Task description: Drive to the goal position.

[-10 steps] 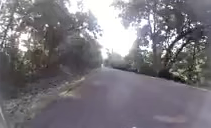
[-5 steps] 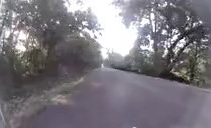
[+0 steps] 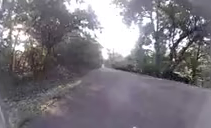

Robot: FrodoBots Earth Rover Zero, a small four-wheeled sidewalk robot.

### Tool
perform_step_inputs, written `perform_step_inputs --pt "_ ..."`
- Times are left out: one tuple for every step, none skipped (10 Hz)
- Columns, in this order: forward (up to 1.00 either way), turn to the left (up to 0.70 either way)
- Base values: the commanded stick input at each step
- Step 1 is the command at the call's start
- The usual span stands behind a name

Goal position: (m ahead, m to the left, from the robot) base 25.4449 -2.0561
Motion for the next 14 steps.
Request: perform_step_inputs --pt "0.70 0.00" --pt "0.70 0.00" --pt "0.70 0.00" --pt "0.70 0.00" --pt "0.70 0.00" --pt "0.70 0.00" --pt "0.70 0.00" --pt "0.70 -0.10" --pt "0.70 -0.21" --pt "0.70 -0.25" --pt "0.70 -0.20" --pt "0.70 -0.02" --pt "0.70 0.00" --pt "0.70 0.00"
